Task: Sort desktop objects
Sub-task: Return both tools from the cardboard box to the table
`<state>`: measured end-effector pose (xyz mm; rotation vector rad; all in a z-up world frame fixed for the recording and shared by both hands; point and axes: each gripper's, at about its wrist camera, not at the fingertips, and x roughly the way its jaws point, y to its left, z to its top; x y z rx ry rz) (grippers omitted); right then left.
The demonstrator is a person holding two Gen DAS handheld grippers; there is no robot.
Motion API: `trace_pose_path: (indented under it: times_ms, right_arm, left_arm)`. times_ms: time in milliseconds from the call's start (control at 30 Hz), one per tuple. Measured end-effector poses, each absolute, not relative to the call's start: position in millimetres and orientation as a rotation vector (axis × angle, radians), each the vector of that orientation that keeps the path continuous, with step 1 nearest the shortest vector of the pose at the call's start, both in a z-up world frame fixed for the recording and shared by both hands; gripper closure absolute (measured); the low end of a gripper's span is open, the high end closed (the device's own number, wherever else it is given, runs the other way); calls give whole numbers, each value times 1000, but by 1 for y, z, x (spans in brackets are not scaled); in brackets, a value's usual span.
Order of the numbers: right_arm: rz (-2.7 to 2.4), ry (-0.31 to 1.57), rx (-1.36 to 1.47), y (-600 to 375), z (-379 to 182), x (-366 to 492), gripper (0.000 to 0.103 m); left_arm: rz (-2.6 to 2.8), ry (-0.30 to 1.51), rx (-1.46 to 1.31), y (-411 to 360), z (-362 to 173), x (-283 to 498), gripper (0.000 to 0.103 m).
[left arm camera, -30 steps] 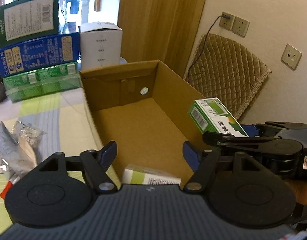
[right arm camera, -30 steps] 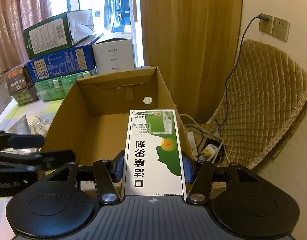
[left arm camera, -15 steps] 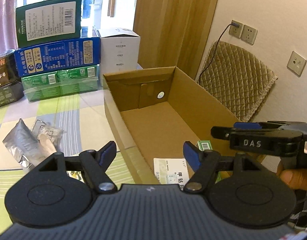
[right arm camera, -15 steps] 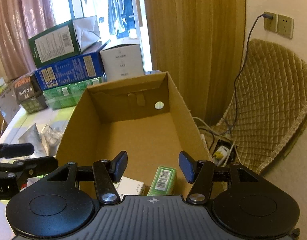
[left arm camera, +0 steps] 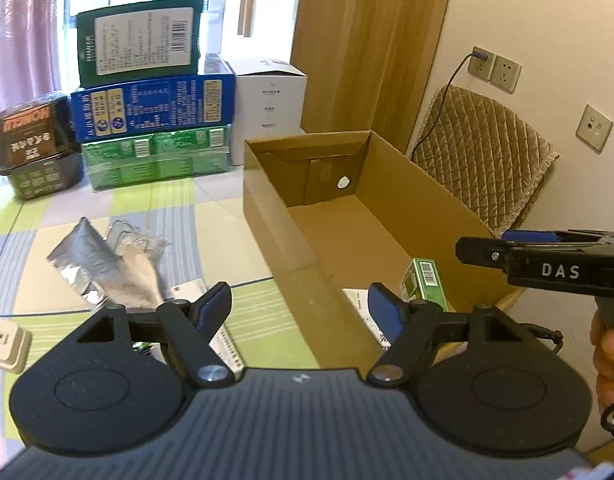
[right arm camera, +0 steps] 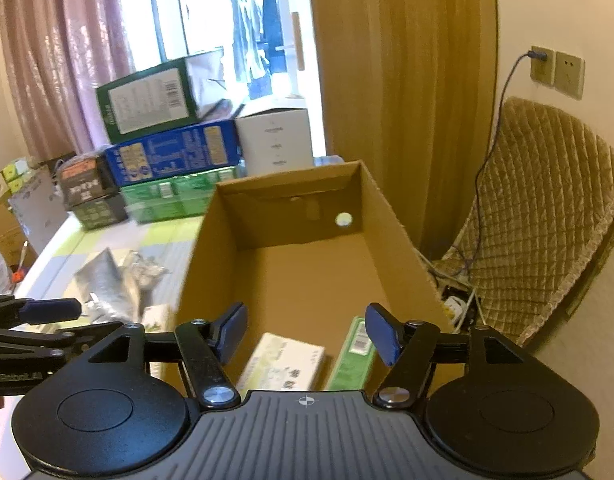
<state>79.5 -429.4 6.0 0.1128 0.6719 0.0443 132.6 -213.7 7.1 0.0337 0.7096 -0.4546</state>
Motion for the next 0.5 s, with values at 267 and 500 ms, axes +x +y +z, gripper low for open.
trace_pose_path:
  times_ms: [267, 500]
  right_arm:
    - [95, 663, 89, -388, 17, 53, 25]
    - [173, 639, 65, -351, 22, 30, 7]
  left_arm:
    - [-413, 702, 8, -177, 14, 105, 26]
    - [-344, 707, 13, -127, 8, 75, 16]
